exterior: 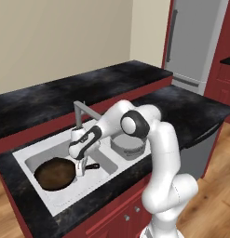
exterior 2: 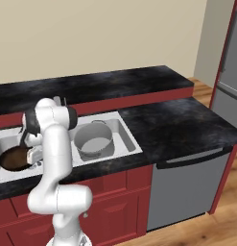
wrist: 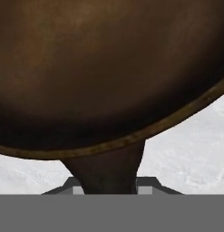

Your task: Pick the pan and pot and place them in the sink. Then turn on the water.

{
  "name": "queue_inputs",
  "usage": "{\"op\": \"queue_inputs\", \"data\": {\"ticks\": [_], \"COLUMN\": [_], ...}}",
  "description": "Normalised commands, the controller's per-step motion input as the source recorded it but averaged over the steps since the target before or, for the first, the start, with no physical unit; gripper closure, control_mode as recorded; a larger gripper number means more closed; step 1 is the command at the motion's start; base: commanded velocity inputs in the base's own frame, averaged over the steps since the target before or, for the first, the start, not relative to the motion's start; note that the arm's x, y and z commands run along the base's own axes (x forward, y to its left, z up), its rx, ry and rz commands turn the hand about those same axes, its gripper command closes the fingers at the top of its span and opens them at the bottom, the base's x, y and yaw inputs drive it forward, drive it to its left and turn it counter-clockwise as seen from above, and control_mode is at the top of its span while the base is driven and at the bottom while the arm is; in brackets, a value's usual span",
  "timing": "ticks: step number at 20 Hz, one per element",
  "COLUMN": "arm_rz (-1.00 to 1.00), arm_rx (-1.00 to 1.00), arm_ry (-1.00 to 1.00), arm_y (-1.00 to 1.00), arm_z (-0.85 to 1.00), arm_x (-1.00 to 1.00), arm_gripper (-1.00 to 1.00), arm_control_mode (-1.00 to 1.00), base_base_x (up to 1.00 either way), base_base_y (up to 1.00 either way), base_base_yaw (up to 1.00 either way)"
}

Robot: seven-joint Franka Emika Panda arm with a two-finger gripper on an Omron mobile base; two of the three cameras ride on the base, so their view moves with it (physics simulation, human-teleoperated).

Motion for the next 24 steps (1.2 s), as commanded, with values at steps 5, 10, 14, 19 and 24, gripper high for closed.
{"op": "queue_inputs", "data": {"ticks": [5, 10, 14, 19, 24], "arm_rz": [0.00, 0.01, 0.00, 0.00, 0.00], "arm_rx": [-0.02, 0.00, 0.00, 0.00, 0.00], "arm_ry": [0.00, -0.02, 0.00, 0.00, 0.00], "arm_y": [0.14, 0.00, 0.01, 0.00, 0.00], "arm_z": [-0.21, 0.00, 0.00, 0.00, 0.07], "arm_x": [0.02, -0.09, -0.11, 0.00, 0.00], "arm_gripper": [1.00, 1.00, -1.00, -1.00, -1.00], "arm_control_mode": [-1.00, -1.00, -1.00, -1.00, -1.00], "base_base_x": [0.00, 0.00, 0.00, 0.00, 0.00], "base_base_y": [0.00, 0.00, 0.00, 0.00, 0.00], "base_base_yaw": [0.00, 0.00, 0.00, 0.00, 0.00]}}
